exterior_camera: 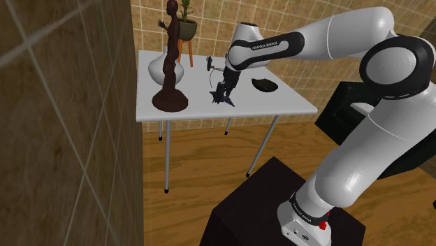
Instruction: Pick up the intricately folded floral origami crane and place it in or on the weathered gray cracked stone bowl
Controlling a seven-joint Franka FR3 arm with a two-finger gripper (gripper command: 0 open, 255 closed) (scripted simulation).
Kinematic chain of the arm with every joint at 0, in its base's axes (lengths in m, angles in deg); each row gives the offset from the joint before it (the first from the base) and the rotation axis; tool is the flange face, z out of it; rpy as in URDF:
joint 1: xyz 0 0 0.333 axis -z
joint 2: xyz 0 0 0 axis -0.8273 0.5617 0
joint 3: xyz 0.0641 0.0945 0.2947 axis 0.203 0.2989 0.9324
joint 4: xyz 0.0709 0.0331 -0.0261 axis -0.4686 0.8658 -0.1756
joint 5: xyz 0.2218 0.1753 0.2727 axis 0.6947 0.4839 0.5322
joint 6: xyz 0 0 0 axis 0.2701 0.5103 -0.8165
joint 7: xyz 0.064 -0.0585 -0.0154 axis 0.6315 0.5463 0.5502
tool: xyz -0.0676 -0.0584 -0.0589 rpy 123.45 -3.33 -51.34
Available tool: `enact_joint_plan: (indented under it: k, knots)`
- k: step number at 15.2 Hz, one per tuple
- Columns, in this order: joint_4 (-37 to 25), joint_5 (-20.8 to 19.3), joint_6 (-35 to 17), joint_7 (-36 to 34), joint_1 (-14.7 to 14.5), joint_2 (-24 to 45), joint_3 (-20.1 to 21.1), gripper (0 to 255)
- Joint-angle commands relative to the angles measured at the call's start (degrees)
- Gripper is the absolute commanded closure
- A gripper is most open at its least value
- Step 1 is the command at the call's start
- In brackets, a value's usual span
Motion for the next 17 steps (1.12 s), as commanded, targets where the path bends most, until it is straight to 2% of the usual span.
enact_joint_plan:
  k: [1,17]
  knots:
    - [-0.8,-0.1,1.3,0.0,0.0,-0.5,0.0,255]
    - [-10.5,-0.3,13.4,-0.2,-0.1,-3.0,0.1,255]
